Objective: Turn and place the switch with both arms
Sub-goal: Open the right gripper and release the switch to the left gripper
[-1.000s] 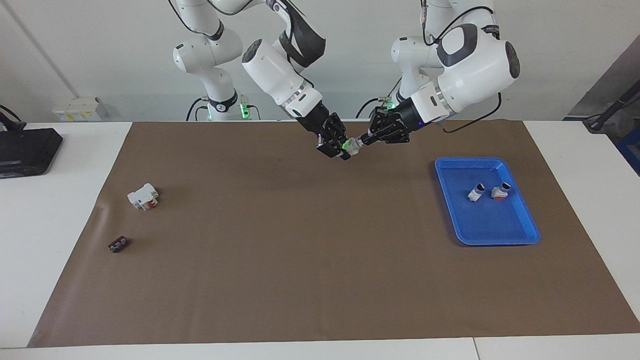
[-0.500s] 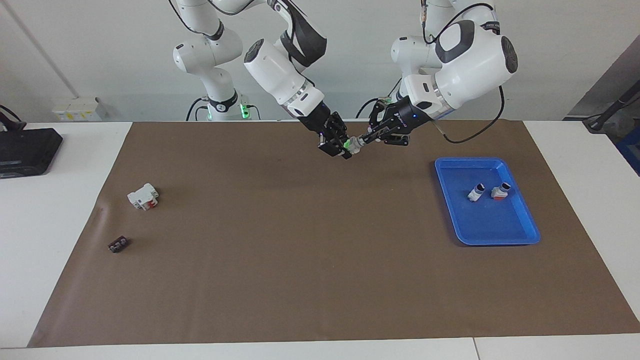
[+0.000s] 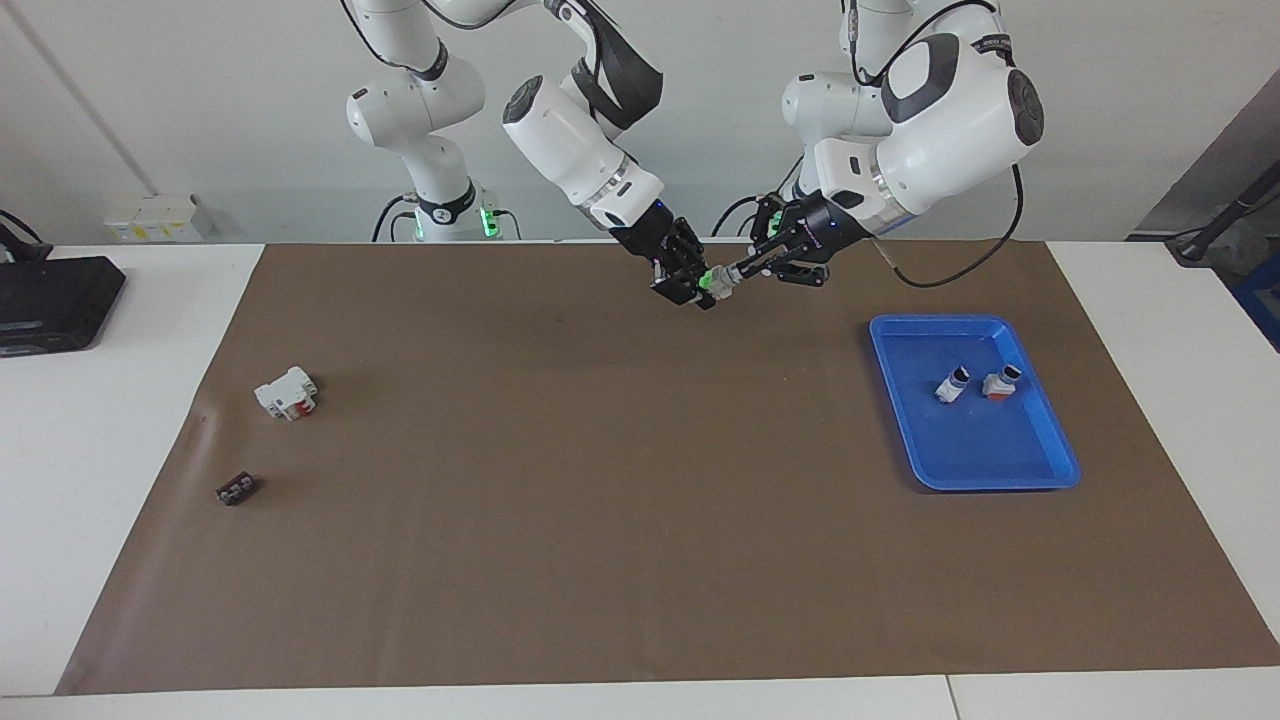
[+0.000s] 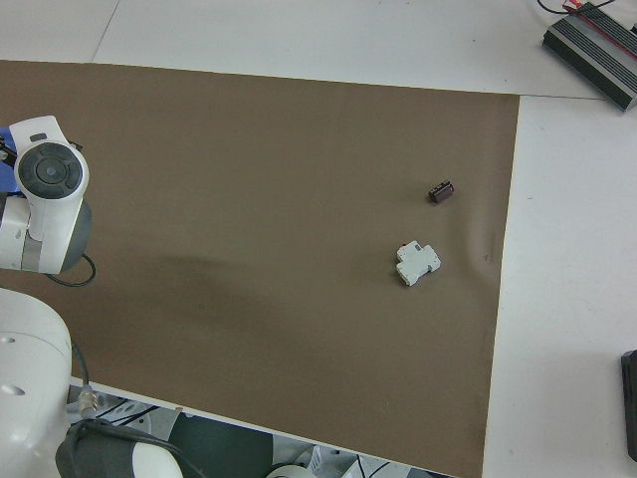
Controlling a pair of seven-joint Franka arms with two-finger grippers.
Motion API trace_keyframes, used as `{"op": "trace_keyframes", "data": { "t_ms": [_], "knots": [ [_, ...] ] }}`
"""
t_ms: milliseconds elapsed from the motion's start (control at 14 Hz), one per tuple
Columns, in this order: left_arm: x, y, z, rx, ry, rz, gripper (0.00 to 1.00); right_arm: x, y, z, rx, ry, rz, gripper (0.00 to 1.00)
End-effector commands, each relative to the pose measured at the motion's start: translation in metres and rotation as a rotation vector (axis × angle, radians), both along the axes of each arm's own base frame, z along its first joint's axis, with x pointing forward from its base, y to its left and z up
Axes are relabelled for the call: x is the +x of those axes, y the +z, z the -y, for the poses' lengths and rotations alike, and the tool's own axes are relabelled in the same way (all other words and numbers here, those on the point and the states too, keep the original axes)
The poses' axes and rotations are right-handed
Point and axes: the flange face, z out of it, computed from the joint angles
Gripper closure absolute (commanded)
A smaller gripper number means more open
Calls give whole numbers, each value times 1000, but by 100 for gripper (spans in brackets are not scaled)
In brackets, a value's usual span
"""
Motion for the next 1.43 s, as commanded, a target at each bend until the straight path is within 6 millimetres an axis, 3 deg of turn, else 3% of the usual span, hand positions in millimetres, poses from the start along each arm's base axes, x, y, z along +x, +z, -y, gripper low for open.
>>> {"op": "trace_keyframes", "data": {
  "t_ms": [0,643,714,1071,1357],
  "knots": [
    [-19,-13,-17,79,-50,-46,100,23,15,24,29,-78,41,100],
    [-16,-11,-15,86,-1,-61,100,23,15,24,39,-99,19,100],
    [-16,-10,-14,86,1,-61,100,24,14,25,39,-103,16,1],
    [-15,-11,-13,89,18,-62,100,24,15,26,40,-104,17,0],
    [-7,-10,-21,90,64,-45,100,45,13,57,23,-140,23,0]
  ]
}}
